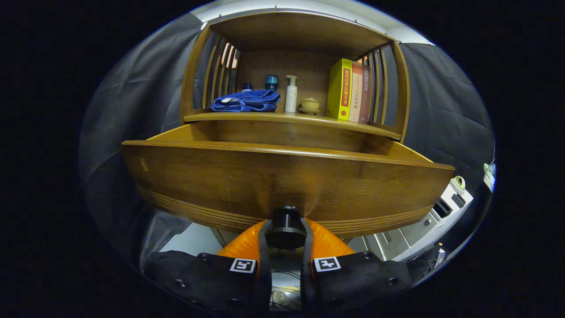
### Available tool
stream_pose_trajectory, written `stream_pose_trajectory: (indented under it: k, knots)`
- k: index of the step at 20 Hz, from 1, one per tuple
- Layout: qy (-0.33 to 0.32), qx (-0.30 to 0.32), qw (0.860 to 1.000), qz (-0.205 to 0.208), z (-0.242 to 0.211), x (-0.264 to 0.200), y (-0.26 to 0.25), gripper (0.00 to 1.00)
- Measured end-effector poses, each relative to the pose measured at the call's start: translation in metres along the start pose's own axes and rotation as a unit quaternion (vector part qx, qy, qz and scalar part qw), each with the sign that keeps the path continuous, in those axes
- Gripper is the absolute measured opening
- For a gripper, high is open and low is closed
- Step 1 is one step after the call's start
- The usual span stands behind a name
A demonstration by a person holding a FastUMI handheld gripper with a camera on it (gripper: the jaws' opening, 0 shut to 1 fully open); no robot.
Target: Pull open the drawer, take out the items inside it, and place them on the countertop above the cabinet.
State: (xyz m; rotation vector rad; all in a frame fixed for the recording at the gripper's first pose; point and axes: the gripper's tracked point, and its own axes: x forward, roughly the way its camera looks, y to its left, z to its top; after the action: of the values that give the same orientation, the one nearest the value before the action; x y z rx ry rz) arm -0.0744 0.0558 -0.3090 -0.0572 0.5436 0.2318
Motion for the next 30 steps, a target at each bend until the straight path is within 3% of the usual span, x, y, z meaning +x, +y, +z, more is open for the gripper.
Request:
stream_pose_trajectory:
  k: [4,8,16,21,27,30]
  knots:
    - [-0.013,-0.008,1.000,-0.011,0.003,0.000,-0.002,0.35]
    - [-0.012,0.001,1.000,-0.014,0.003,0.000,-0.002,0.51]
    - [-0.017,0.011,1.000,-0.005,0.003,-0.007,0.007,0.99]
    - [-0.092,-0.016,0.996,0.004,0.047,-0.052,0.001,0.99]
    - [-0.205,0.005,0.978,-0.022,0.186,-0.074,-0.037,0.98]
    - [-0.206,-0.002,0.978,-0.006,0.241,-0.048,-0.030,0.99]
